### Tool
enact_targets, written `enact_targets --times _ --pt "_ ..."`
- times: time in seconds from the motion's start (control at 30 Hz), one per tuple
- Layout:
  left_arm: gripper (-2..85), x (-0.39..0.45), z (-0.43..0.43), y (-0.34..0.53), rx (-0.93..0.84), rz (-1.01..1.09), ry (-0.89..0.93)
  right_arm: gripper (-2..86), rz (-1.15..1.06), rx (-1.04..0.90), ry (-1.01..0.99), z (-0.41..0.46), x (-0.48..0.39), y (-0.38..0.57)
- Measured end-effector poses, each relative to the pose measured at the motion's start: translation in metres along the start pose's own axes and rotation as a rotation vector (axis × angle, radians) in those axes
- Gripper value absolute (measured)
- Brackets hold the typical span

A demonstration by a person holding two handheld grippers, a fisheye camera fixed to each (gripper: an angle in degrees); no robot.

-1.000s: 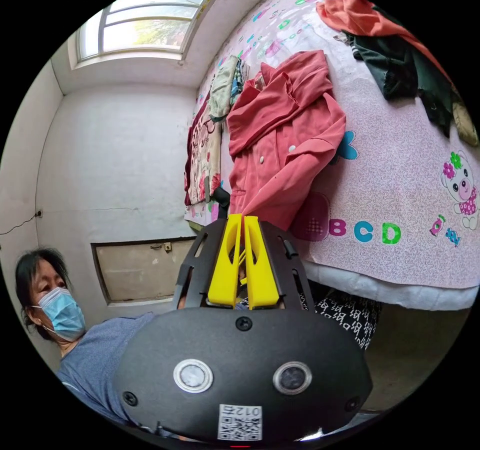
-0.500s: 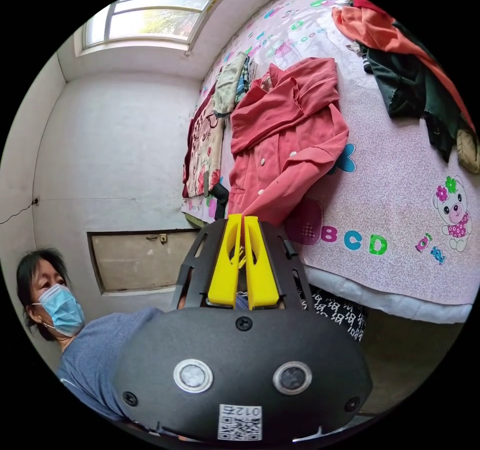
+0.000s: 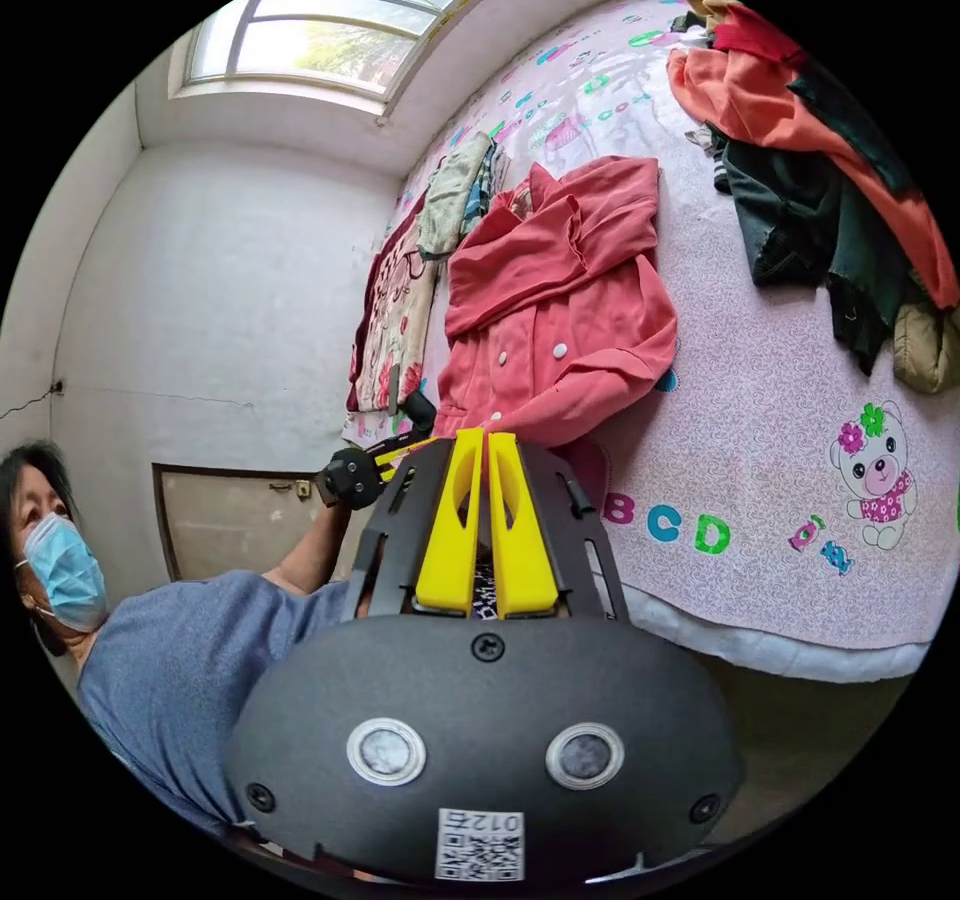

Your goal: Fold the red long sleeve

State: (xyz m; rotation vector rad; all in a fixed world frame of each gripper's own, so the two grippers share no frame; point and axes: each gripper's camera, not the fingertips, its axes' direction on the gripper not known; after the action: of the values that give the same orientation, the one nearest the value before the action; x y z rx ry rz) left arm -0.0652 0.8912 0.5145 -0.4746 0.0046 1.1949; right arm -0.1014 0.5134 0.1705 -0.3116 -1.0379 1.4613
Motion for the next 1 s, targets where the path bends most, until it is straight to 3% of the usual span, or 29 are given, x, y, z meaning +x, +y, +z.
enact_targets --times 0.23,0.47,0.6,0.8,0.9,1.0 --pt "6.1 -0.208 0.041 -0.073 -0.071 0.188 0.230 0.2 0.044 0.086 -0.145 0.004 0.015 -0.129" --pt "5.7 -0.397 0.113 -0.219 -0.291 0.351 0.193 0.2 0.148 0.156 -0.054 0.007 0.095 -0.307" --pt "5.8 -0.447 0.168 -0.282 -0.351 0.286 0.152 0.3 0.277 0.164 0.040 0.026 0.160 -0.362" --pt "6.5 -0.451 0.239 -0.316 -0.517 0.397 0.122 1.2 0.340 0.112 0.095 0.069 0.213 -0.395" --pt "6.5 -0.467 0.251 -0.311 -0.527 0.349 0.140 2.9 0.300 0.119 0.170 0.072 0.218 -0.401" --pt "6.5 -0.494 0.252 -0.297 -0.509 0.250 0.175 6.2 0.165 0.110 0.387 0.068 0.197 -0.403"
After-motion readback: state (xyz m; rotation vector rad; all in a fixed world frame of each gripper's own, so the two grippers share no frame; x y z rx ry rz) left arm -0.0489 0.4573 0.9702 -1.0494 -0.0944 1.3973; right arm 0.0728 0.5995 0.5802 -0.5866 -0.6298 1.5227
